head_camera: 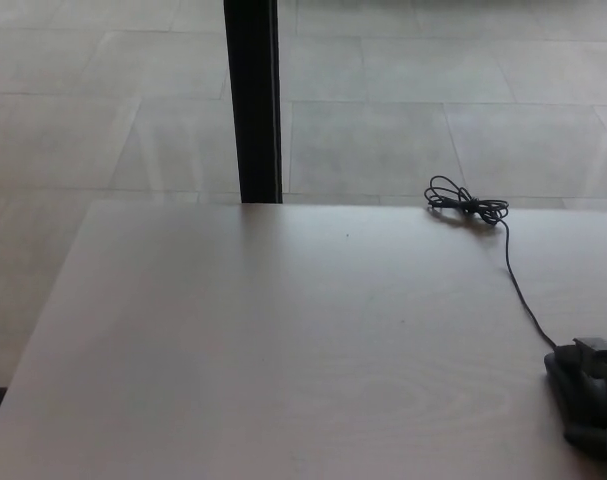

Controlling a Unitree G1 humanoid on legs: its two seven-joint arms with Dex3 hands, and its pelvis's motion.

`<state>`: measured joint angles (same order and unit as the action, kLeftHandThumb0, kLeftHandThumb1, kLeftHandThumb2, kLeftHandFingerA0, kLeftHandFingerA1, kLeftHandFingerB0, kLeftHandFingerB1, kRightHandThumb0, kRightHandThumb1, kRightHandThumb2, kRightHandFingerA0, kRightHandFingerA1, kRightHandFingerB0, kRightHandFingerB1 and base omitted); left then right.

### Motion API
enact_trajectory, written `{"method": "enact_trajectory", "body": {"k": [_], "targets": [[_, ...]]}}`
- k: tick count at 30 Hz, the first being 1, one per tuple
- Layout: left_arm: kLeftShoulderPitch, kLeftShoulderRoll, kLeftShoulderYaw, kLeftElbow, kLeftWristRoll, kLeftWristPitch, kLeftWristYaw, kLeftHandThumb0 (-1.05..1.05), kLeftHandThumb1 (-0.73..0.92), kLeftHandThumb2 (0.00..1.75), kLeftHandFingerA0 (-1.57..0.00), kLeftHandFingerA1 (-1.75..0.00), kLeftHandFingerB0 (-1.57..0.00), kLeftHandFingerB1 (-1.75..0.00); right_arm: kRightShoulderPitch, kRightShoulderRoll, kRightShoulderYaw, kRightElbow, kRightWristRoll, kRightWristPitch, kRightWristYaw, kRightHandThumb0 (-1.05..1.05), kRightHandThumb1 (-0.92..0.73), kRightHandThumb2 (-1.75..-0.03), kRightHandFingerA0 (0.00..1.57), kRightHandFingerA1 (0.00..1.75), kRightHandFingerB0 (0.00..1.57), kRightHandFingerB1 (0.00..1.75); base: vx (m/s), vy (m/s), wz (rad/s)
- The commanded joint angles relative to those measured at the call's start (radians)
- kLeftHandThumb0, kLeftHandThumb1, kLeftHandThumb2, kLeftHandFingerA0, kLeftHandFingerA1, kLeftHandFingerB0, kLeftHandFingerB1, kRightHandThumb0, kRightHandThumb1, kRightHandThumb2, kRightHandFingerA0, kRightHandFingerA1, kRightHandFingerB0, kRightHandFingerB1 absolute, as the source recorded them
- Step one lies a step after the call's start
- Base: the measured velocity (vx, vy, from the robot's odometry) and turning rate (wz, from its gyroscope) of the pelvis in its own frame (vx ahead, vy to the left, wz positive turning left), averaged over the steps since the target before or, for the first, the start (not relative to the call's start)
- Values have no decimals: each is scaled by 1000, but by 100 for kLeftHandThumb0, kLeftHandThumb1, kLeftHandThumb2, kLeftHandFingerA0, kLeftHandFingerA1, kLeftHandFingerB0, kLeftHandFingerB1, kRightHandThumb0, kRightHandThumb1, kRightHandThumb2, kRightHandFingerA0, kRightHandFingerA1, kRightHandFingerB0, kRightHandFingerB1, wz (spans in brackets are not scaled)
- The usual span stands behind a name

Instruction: The robot uses its right fingers to click on the left button of the black mouse placed on the table.

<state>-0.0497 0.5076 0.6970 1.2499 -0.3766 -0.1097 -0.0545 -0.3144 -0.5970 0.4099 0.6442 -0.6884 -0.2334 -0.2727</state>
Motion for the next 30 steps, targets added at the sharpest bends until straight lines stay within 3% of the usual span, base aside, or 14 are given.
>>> {"method": "enact_trajectory", "body": {"k": [1, 2, 3, 5, 6, 8, 9, 13, 14, 21, 22, 23, 24, 30], "targets": [[-2, 23, 6, 5, -17, -4, -5, -82, 87, 66, -82, -56, -67, -49, 42, -24, 25, 55, -36, 8, 26, -63, -64, -106, 15, 53, 35, 54, 0, 0, 0], [1, 22, 4, 2, -16, -10, -5, -82, 87, 66, -82, -56, -67, -49, 43, -26, 23, 61, -33, 5, 23, -63, -64, -106, 15, 53, 35, 54, 0, 0, 0], [0, 24, 5, 3, -16, -7, -6, -82, 87, 66, -80, -56, -66, -49, 44, -23, 18, 59, -22, 15, 44, -68, -85, -66, 24, 45, 37, 34, 0, 0, 0], [-2, 24, 6, 5, -18, -10, -8, -83, 87, 66, -80, -56, -66, -50, 43, -27, 21, 58, -29, 17, 41, -68, -86, -66, 24, 43, 37, 34, 0, 0, 0], [-2, 24, 8, 6, -21, -9, -14, -84, 86, 67, -76, -54, -63, -49, 43, -29, 21, 55, -32, 14, 35, -65, -65, -105, 17, 52, 37, 54, 0, 0, 0], [-4, 24, 13, 7, -26, -4, -16, -84, 86, 66, -79, -54, -64, -49, 42, -31, 18, 47, -32, 5, 27, -66, -66, -105, 17, 51, 36, 53, 0, 0, 0], [-3, 24, 10, 7, -23, -5, -13, -84, 86, 66, -78, -54, -64, -49, 36, -33, 18, 34, -35, 9, 33, -67, -83, -65, 28, 43, 37, 34, 0, 0, 0], [-1, 20, 9, 5, -25, -6, -12, -83, 87, 66, -76, -53, -65, -49, -16, -40, -4, -36, -24, 22, 87, -64, -83, -65, 28, 41, 38, 34, 0, 0, 0], [0, 19, 11, 6, -28, -5, -13, -83, 87, 66, -79, -54, -66, -49, -52, -41, -17, -63, -18, 25, 102, -63, -65, -103, 17, 50, 35, 53, 0, 0, 0], [6, 18, 6, 0, -31, -5, -10, -83, 87, 66, -76, -53, -64, -49, -202, -50, -61, -129, -22, 46, 154, -68, -70, -106, 20, 51, 34, 52, 0, 0, 0], [4, 18, 10, 5, -36, -2, -10, -84, 87, 66, -77, -54, -64, -49, -256, -56, -82, -127, 5, 45, 191, -65, -85, -66, 29, 44, 37, 34, 0, 0, 0], [4, 18, 10, 6, -37, -2, -10, -84, 87, 66, -77, -54, -64, -49, -261, -56, -86, -128, 7, 45, 198, -65, -85, -66, 29, 44, 37, 34, 0, 0, 0], [9, 16, 2, 6, -29, -15, -16, -85, 88, 66, -77, -55, -64, -49, -305, -63, -105, -122, 14, 53, 211, -67, -67, -105, 18, 50, 35, 52, 0, 0, 0], [15, 16, -6, 1, -25, -19, -20, -90, 74, 85, -71, -58, -58, -52, -408, -83, -174, -77, 29, 36, 180, -66, -65, -104, 23, 52, 41, 54, 0, 0, 0]]}}
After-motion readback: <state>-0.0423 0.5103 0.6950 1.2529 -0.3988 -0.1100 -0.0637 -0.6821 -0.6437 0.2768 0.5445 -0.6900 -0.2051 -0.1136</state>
